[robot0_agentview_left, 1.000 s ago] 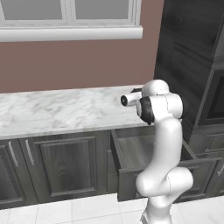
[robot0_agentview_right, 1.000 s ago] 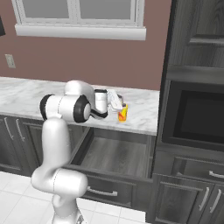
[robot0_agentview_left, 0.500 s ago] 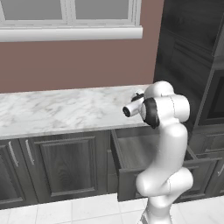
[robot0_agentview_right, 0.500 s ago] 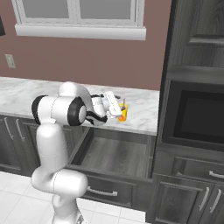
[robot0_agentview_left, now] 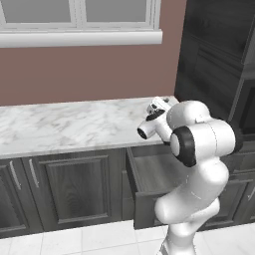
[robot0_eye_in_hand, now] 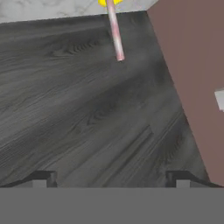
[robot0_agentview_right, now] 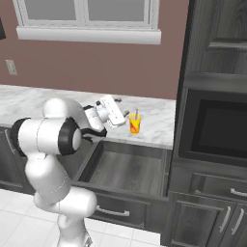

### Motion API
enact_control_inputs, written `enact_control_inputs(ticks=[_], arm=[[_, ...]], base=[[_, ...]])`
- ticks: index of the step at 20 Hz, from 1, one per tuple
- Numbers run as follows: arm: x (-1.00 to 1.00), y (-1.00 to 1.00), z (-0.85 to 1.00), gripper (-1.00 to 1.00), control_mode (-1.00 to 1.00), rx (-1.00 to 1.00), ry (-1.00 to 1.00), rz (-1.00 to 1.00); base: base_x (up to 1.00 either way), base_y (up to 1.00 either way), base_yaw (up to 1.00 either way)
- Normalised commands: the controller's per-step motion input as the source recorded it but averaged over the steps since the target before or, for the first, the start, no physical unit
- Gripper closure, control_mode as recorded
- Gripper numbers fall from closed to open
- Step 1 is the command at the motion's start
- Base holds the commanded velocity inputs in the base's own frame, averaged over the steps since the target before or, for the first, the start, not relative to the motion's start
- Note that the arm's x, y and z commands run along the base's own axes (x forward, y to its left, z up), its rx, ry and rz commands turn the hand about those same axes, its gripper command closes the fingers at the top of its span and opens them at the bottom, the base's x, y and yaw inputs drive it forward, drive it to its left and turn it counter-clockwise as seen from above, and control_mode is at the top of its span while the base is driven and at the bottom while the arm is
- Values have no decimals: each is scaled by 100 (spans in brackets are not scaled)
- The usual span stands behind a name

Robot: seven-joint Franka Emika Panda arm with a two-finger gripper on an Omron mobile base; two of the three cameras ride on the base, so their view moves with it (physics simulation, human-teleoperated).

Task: Pick up the straw from the left drawer and put it inside the smoothie cup.

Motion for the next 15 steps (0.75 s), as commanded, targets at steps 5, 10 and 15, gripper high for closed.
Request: enact_control_inputs(ticks=[5, 10, 15], arm=[[-42, 50, 99, -100, -100, -9, 3, 0], [-29, 34, 100, -100, -100, -1, 13, 0], [-34, 32, 93, -100, -100, 0, 15, 0]], base=[[0, 0, 0], [0, 0, 0], [0, 0, 0]])
